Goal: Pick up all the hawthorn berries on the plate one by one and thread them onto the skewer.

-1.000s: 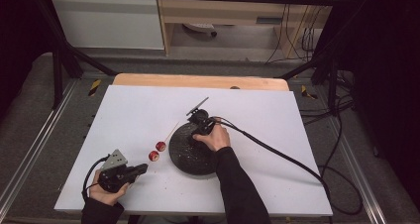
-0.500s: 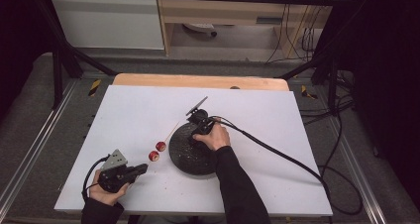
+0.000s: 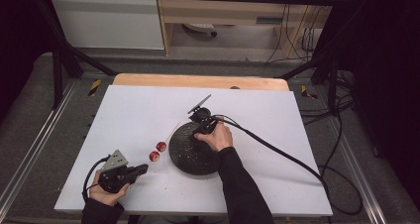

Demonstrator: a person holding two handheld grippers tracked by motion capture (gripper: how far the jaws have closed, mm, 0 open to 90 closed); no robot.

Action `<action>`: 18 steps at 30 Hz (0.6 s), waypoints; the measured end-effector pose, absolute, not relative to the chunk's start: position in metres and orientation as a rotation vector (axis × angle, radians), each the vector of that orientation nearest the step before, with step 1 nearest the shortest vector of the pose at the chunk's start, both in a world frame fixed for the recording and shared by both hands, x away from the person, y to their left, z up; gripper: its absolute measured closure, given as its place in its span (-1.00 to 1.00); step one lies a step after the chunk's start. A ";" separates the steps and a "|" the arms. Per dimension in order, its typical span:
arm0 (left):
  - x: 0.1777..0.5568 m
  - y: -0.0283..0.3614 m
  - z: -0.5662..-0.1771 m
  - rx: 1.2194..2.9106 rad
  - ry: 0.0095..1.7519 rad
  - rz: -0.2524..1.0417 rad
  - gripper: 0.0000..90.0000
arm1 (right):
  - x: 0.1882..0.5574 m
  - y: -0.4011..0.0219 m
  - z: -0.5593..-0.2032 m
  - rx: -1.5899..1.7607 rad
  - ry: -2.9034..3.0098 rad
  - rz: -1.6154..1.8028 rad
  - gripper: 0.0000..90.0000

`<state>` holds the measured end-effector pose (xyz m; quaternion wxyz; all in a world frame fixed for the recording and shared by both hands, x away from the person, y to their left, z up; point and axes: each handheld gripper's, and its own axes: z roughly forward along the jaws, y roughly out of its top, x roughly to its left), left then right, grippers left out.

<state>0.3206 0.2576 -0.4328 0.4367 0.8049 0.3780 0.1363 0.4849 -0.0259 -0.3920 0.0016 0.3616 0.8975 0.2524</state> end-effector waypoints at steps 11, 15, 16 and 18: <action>0.319 0.255 -0.433 2.001 0.937 0.342 0.96 | 0.465 -0.042 -0.383 1.185 2.750 0.954 0.41; 0.319 0.253 -0.432 2.001 0.932 0.343 0.96 | 0.457 -0.051 -0.384 1.207 2.706 1.062 0.41; 0.319 0.253 -0.432 2.001 0.930 0.342 0.96 | 0.455 -0.053 -0.385 1.209 2.697 1.085 0.41; 0.318 0.252 -0.432 2.000 0.927 0.343 0.96 | 0.451 -0.056 -0.387 1.222 2.678 1.126 0.41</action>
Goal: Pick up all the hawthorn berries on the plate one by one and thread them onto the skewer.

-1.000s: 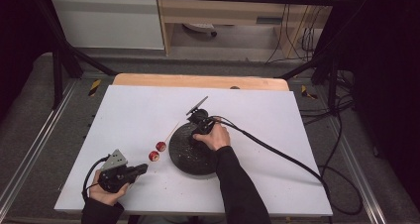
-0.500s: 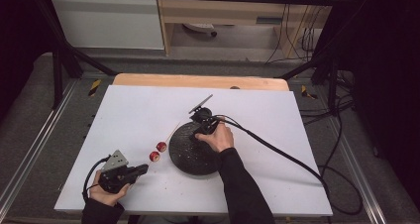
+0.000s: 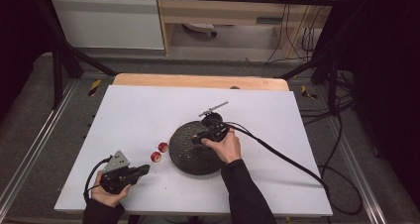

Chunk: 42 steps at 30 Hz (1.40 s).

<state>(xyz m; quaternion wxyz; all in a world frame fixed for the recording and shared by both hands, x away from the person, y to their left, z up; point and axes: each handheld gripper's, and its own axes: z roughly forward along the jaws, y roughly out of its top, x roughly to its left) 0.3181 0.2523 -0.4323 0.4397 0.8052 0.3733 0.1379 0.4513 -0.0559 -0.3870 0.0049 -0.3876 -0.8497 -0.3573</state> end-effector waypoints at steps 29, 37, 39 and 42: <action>0.312 0.233 -0.433 1.997 0.886 0.343 0.96 | 0.403 -0.106 -0.410 -1.375 -2.194 -1.771 0.41; 0.311 0.227 -0.434 1.992 0.882 0.345 0.96 | 0.401 -0.113 -0.409 -1.420 -2.108 -1.876 0.41; 0.311 0.225 -0.434 1.994 0.878 0.344 0.96 | 0.401 -0.113 -0.409 -1.429 -2.092 -1.899 0.41; 0.311 0.223 -0.434 1.994 0.874 0.342 0.96 | 0.401 -0.113 -0.407 -1.436 -2.065 -1.941 0.41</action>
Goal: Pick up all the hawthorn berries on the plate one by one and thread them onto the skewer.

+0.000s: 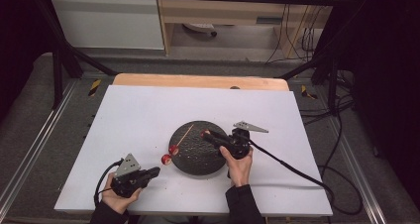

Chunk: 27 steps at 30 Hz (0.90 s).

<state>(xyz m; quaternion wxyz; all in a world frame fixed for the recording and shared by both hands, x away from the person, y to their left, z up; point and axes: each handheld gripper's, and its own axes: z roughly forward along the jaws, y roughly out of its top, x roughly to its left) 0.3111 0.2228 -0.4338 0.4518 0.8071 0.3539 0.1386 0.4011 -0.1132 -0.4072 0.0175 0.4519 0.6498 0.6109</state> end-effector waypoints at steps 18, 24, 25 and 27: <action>0.306 0.212 -0.433 1.995 0.842 0.337 0.96 | 0.407 -0.118 -0.395 1.426 1.797 2.010 0.41; 0.304 0.206 -0.433 1.979 0.838 0.333 0.96 | 0.409 -0.118 -0.394 1.437 1.721 2.064 0.41; 0.304 0.205 -0.433 1.979 0.836 0.335 0.96 | 0.410 -0.118 -0.395 1.433 1.714 2.070 0.41; 0.303 0.203 -0.433 1.970 0.836 0.339 0.96 | 0.410 -0.117 -0.396 1.443 1.698 2.081 0.41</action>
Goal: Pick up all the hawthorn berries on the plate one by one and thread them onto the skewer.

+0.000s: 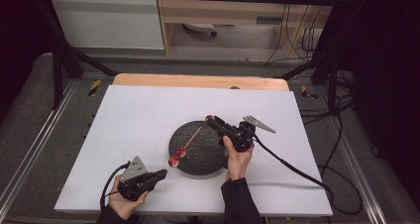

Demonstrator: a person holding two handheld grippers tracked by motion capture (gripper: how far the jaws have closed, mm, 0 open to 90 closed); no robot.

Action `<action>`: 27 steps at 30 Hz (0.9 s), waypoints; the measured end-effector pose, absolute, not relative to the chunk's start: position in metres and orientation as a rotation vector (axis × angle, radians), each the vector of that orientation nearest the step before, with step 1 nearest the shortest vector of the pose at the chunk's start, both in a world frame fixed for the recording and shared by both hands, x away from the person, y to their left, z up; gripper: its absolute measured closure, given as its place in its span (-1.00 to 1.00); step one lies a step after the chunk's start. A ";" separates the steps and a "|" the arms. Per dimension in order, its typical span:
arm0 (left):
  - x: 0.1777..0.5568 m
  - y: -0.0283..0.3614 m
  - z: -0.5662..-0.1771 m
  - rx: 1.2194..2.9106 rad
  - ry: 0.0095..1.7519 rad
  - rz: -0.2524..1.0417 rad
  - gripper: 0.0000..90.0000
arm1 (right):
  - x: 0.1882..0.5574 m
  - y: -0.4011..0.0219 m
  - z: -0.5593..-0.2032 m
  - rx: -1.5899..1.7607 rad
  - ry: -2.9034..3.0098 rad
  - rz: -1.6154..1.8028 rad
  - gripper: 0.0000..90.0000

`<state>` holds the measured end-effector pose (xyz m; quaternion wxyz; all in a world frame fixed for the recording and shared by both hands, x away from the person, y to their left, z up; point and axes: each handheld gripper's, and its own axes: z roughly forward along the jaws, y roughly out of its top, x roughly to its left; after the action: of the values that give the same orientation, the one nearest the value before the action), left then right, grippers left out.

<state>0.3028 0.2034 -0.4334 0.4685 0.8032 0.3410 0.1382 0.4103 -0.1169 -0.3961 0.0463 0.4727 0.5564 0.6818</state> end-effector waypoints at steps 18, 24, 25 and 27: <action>0.301 0.190 -0.436 1.916 0.851 0.328 0.96 | 0.411 -0.109 -0.406 1.496 1.567 2.199 0.41; 0.301 0.185 -0.437 1.909 0.855 0.331 0.96 | 0.411 -0.109 -0.407 1.500 1.543 2.213 0.41; 0.301 0.185 -0.438 1.908 0.857 0.329 0.96 | 0.411 -0.108 -0.407 1.500 1.543 2.215 0.42; 0.301 0.184 -0.438 1.905 0.858 0.331 0.96 | 0.411 -0.108 -0.407 1.499 1.540 2.218 0.41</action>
<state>0.3009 0.1841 -0.4379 0.4910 0.7845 0.3533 0.1364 0.4105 -0.1084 -0.4069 0.0263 0.4853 0.4984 0.7180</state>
